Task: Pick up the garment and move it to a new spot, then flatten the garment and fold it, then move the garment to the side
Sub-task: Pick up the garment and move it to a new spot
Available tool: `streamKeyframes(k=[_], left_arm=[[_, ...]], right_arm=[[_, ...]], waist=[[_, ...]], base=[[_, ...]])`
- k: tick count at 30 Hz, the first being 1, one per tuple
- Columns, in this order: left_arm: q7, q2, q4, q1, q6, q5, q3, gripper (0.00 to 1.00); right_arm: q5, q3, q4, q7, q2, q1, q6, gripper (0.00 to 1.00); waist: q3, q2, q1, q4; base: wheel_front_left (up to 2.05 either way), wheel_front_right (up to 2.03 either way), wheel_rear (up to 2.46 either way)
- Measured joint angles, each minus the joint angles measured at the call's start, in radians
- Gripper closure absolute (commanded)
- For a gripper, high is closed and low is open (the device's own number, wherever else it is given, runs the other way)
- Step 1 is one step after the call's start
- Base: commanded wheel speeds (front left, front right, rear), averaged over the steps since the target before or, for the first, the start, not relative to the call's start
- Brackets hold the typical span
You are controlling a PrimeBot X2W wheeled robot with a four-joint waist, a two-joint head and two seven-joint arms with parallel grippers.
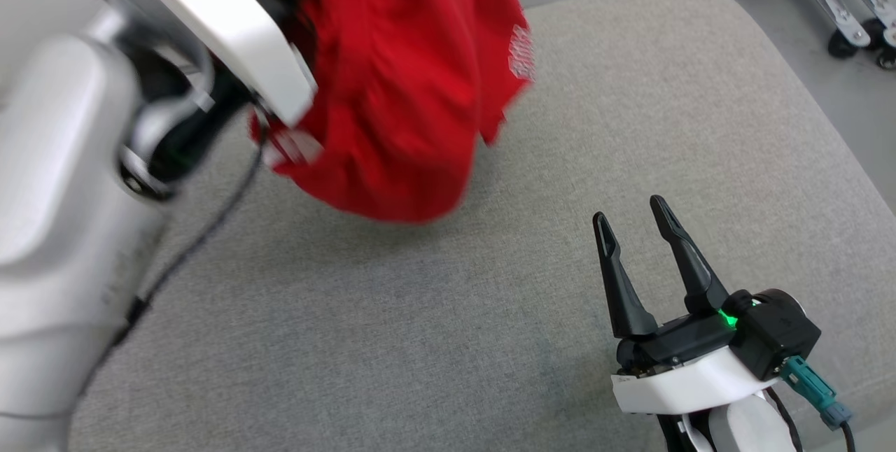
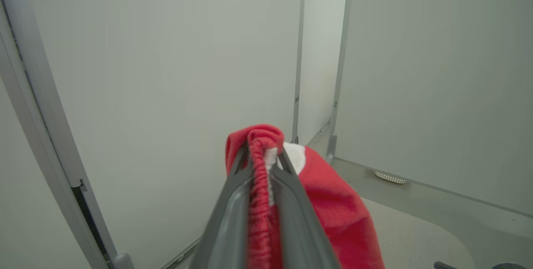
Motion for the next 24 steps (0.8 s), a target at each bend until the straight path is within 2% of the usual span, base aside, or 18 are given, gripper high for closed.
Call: streamKeyframes(k=[8,13,14,15,21,24], left_arm=[[-0.097,0.01,0.116,0.281,-0.008,0.119,-0.217,1.0],[-0.204,-0.016,0.233,0.392,-0.009,0.155,-0.287,1.0],[-0.227,-0.026,0.251,0.406,-0.008,0.16,-0.292,0.76],[-0.261,-0.03,0.264,0.416,0.001,0.172,-0.291,0.0],[-0.445,-0.078,0.275,0.511,0.081,0.17,-0.24,0.0],[-0.499,-0.081,0.227,0.612,0.168,0.174,-0.18,0.0]], right_arm=[[0.035,0.007,0.013,0.0,0.0,-0.015,0.0,0.0],[0.028,0.012,0.025,0.0,0.0,-0.02,0.0,0.0],[0.024,0.011,0.03,0.0,0.001,-0.02,0.0,0.0],[0.021,0.012,0.035,0.0,0.0,-0.019,0.0,0.0],[-0.007,0.017,0.06,0.0,0.001,0.015,0.0,0.0],[-0.02,0.026,0.073,0.0,0.001,0.048,0.0,0.0]], waist=[[0.09,-0.0001,0.0,-0.05],[0.111,0.0,0.0,-0.048],[0.109,-0.0001,0.0,-0.042],[0.105,-0.0001,0.0,-0.034],[0.045,-0.0001,0.0,0.019],[-0.016,0.0,0.0,0.067]], base=[[0.0,0.0,0.0],[0.0,0.0,0.0],[0.0,0.0,0.0],[0.0,0.0,0.0],[0.0,0.0,0.0],[0.0,0.0,0.0]])
